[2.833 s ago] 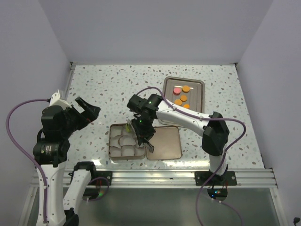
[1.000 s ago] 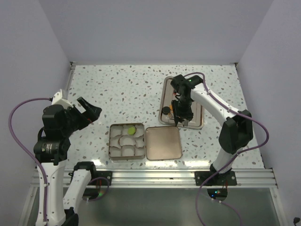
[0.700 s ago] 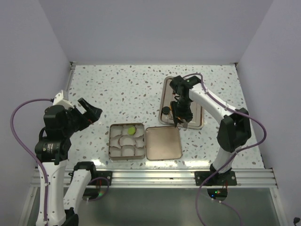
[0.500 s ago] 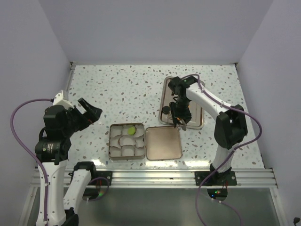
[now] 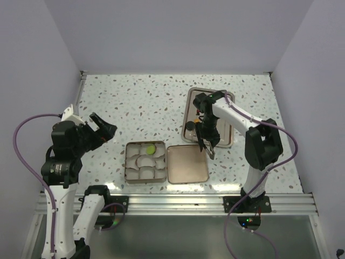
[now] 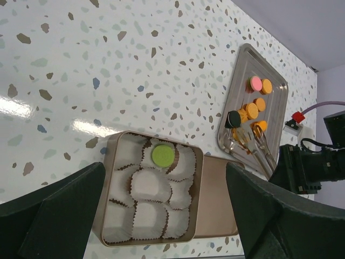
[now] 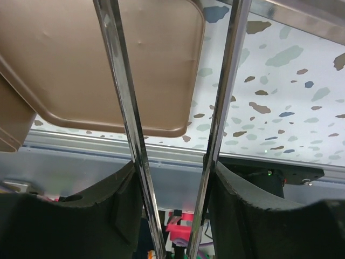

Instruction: Pack the cookies

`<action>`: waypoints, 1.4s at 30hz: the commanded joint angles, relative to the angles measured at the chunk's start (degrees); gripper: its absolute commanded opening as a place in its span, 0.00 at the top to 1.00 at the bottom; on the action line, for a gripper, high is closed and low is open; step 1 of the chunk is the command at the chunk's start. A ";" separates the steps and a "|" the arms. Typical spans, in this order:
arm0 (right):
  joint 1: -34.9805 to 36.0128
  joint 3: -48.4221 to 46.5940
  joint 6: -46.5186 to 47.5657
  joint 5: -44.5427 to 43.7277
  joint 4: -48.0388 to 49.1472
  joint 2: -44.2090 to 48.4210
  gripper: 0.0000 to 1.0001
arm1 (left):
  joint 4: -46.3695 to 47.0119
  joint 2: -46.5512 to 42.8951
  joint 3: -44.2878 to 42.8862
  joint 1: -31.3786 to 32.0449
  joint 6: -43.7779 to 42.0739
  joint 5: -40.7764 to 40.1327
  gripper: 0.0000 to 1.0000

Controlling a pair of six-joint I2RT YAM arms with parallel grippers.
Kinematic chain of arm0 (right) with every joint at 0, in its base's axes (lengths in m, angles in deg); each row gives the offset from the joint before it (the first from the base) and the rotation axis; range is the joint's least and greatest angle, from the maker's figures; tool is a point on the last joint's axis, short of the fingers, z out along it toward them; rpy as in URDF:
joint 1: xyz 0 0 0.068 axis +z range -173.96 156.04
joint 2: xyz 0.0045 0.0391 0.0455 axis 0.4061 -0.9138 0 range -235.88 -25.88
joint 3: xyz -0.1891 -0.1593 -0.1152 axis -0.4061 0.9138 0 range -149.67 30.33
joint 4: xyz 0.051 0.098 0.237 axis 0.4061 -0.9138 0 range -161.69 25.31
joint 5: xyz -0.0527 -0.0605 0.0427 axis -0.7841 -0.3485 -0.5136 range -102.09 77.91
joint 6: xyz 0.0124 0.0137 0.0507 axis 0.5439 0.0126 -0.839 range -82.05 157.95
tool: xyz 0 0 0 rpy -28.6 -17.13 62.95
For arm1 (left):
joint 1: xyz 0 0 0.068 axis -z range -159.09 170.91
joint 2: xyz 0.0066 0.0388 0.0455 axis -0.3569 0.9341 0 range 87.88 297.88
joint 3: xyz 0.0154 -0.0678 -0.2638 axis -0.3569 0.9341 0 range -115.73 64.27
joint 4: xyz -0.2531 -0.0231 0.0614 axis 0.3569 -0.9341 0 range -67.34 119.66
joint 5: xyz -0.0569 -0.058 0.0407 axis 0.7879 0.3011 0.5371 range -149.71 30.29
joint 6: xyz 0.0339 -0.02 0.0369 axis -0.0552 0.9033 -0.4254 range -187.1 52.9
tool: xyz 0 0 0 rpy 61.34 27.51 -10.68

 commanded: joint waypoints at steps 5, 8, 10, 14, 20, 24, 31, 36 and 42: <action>-0.34 2.87 1.32 2.61 0.27 3.34 0.51 | 2.77 -0.41 1.06 0.31 -0.34 0.06 0.00; -0.34 2.08 1.23 4.11 -0.34 3.69 0.51 | 2.77 -0.15 0.54 0.22 -0.43 0.23 0.00; -0.34 0.86 1.40 3.85 -1.22 3.78 0.51 | 2.59 -0.24 0.27 0.13 -0.43 -0.29 0.00; -0.25 -2.13 1.76 2.27 -2.28 2.64 0.52 | 2.77 -0.32 0.62 0.22 -0.34 -0.12 0.00; -1.56 -6.18 1.49 -3.09 -4.56 3.51 0.52 | 2.77 -0.06 0.27 0.22 -0.34 0.23 0.00; -3.76 -4.87 1.76 -4.59 -6.40 5.97 0.52 | 2.68 0.03 -0.34 0.22 -0.43 0.76 0.00; -6.31 1.20 1.23 -6.25 -7.46 13.61 0.49 | 2.94 0.12 -0.35 0.22 -0.34 1.90 0.00; -6.84 4.71 0.97 -4.60 -6.41 15.29 0.48 | 3.56 0.03 0.27 0.22 -0.08 3.40 0.00; -6.84 5.69 0.96 -1.16 -4.83 14.24 0.45 | 2.86 -0.50 -0.43 0.22 0.10 3.57 0.00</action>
